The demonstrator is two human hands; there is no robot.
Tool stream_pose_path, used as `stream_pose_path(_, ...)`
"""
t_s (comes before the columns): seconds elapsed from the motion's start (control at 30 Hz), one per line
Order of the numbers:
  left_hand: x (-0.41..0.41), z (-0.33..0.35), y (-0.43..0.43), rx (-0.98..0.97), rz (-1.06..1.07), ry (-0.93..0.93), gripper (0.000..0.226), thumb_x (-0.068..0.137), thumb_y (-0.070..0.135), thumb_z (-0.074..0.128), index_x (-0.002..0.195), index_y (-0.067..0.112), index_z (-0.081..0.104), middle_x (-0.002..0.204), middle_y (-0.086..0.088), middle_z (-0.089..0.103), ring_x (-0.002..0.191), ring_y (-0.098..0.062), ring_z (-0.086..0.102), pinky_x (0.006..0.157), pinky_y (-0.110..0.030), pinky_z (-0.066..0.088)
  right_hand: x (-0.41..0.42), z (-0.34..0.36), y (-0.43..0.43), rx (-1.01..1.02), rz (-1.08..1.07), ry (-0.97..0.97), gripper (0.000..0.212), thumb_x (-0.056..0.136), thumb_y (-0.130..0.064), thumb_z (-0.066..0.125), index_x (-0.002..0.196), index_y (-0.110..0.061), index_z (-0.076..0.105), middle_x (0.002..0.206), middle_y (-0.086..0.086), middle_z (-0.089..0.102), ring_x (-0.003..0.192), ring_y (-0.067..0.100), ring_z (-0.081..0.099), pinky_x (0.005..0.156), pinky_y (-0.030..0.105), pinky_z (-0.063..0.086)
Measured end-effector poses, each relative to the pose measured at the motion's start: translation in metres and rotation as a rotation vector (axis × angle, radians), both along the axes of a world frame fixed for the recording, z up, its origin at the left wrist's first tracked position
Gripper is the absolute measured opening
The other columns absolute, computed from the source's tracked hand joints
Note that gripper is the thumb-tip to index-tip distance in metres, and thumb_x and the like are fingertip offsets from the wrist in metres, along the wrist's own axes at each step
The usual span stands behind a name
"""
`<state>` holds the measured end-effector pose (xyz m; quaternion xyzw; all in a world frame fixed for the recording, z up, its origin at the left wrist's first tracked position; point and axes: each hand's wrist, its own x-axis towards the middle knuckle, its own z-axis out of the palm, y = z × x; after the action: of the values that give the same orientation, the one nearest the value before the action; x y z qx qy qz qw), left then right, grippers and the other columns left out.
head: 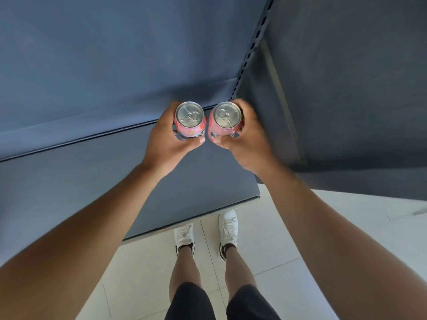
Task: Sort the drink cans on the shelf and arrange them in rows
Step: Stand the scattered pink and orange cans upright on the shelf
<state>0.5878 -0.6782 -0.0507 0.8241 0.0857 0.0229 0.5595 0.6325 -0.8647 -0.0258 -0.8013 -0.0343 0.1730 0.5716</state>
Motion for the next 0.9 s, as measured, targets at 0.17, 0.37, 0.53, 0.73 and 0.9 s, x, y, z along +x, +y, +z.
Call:
stream_pose_path(0.17,0.011,-0.023,-0.002,-0.023,0.095,-0.007,0.059,0.071,0.018,0.088,0.119,0.021,0.054,0.11,0.017,0.066,0.1,-0.007,0.066,0.088,-0.041,0.056,0.019,-0.027,0.007,0.053,0.015,-0.018,0.049,0.072,0.002,0.08,0.111,-0.017,0.055,0.103,0.001,0.067,0.097,0.017,0.066,0.083,0.033,0.056)
stream_pose_path(0.37,0.022,-0.045,-0.002,-0.012,0.161,-0.072,0.056,0.07,0.02,0.088,0.115,0.018,0.056,0.112,0.007,0.065,0.106,-0.023,0.063,0.088,-0.05,0.054,0.034,-0.042,0.017,0.062,0.077,-0.037,0.047,0.072,0.01,0.077,0.11,0.0,0.053,0.104,0.018,0.065,0.093,0.014,0.061,0.083,0.037,0.054)
stream_pose_path(0.53,0.025,-0.05,-0.016,-0.003,0.222,-0.103,0.057,0.067,0.023,0.086,0.117,0.021,0.058,0.112,0.015,0.061,0.11,-0.028,0.059,0.089,-0.051,0.053,0.043,-0.043,0.013,0.08,0.065,-0.045,0.052,0.071,0.017,0.07,0.115,-0.005,0.054,0.105,0.001,0.063,0.099,0.008,0.061,0.086,0.028,0.053)
stream_pose_path(0.73,0.024,-0.044,-0.016,0.027,0.19,-0.058,0.061,0.07,0.024,0.085,0.122,0.02,0.053,0.117,0.008,0.065,0.11,-0.02,0.062,0.091,-0.043,0.053,0.037,-0.042,0.015,0.009,0.025,-0.061,0.069,0.073,0.012,0.065,0.133,-0.013,0.042,0.119,0.004,0.061,0.108,0.013,0.06,0.092,0.032,0.054)
stream_pose_path(0.9,0.007,-0.017,-0.008,0.213,0.181,0.037,0.077,0.078,0.04,0.082,0.141,0.02,0.042,0.135,0.008,0.057,0.121,-0.007,0.053,0.093,-0.019,0.043,0.015,-0.006,-0.001,-0.295,0.083,-0.238,0.081,0.085,-0.009,0.068,0.154,-0.017,0.026,0.15,-0.002,0.044,0.132,-0.003,0.039,0.101,0.001,0.027)
